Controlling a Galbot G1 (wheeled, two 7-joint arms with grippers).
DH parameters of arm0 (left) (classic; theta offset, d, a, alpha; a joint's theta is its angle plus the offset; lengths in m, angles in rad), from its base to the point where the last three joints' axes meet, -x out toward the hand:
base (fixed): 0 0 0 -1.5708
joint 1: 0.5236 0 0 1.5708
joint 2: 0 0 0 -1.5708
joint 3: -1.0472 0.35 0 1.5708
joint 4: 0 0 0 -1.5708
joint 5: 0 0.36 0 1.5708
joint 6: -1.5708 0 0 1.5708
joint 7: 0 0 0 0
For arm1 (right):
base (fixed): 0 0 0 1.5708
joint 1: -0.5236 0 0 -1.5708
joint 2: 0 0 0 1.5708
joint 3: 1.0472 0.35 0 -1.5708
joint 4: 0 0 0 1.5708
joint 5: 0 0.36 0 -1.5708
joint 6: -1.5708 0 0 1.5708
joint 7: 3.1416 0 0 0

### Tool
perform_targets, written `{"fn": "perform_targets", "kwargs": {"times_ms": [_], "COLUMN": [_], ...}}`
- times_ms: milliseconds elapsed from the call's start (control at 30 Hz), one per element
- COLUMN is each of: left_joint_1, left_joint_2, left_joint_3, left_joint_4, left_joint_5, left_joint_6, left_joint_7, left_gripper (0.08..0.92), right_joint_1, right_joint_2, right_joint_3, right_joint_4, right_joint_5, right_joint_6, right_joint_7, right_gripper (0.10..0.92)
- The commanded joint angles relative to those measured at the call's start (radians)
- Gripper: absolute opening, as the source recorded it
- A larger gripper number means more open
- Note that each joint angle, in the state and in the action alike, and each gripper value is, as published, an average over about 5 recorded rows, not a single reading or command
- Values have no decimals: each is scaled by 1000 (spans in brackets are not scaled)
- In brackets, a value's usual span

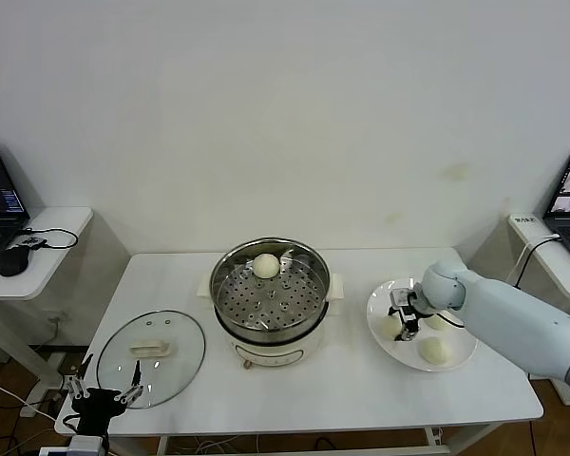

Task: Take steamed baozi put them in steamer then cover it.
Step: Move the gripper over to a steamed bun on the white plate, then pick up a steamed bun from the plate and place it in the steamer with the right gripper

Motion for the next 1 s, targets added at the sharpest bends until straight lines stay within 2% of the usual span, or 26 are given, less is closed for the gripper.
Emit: {"fn": "perform_targets", "kwargs": {"times_ms": [33,300,467,733,1000], "left_joint_1": [1,-2,-8,-16,-26], "left_joint_2": [1,7,9,14,2], "left_joint_3": [-1,0,10,10,0], "left_joint_4": [-3,-15,-19,-21,-21], "left_joint_5": [0,-1,0,-7,-11], "left_joint_6": [0,3,5,5,12], "left_joint_7": [0,2,3,2,3], "left_gripper": [823,823,823,823,823], "right_joint_1": [12,312,590,845,714], "right_joint_2": [-2,-119,-116,87,415], "right_joint_3": [3,-143,-306,-446,-419], "right_joint_4": [7,162,244,271,136], "right_joint_5": [2,162,315,573,708], "right_joint_6": [-2,-57,-135,-242,-343], "right_joint_7": [-15,-56,-45,11,128], "right_gripper": [599,602,605,618,619]}}
